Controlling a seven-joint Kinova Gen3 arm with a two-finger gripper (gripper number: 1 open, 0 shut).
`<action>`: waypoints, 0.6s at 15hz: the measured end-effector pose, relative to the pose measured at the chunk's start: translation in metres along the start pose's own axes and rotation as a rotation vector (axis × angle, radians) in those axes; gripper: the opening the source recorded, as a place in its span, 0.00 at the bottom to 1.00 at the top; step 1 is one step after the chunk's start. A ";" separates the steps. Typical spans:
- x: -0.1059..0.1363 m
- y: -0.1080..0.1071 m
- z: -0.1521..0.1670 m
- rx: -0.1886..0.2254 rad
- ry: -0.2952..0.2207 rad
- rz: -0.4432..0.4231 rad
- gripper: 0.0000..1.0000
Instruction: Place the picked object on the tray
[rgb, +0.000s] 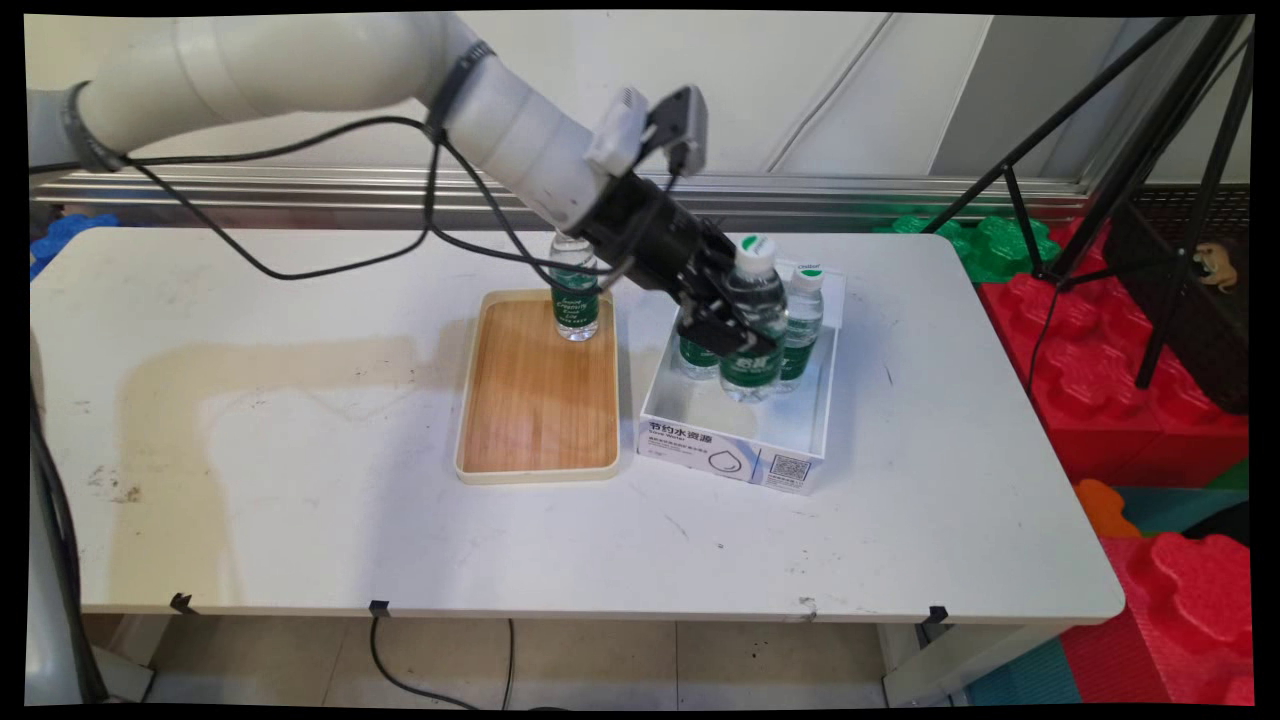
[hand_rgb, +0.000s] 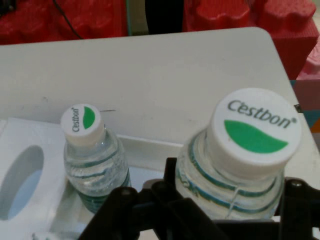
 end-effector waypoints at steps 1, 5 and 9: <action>0.000 0.002 -0.010 -0.001 0.005 0.003 0.00; 0.000 0.007 -0.041 0.001 0.020 0.007 0.00; -0.004 0.015 -0.079 0.006 0.030 -0.004 0.00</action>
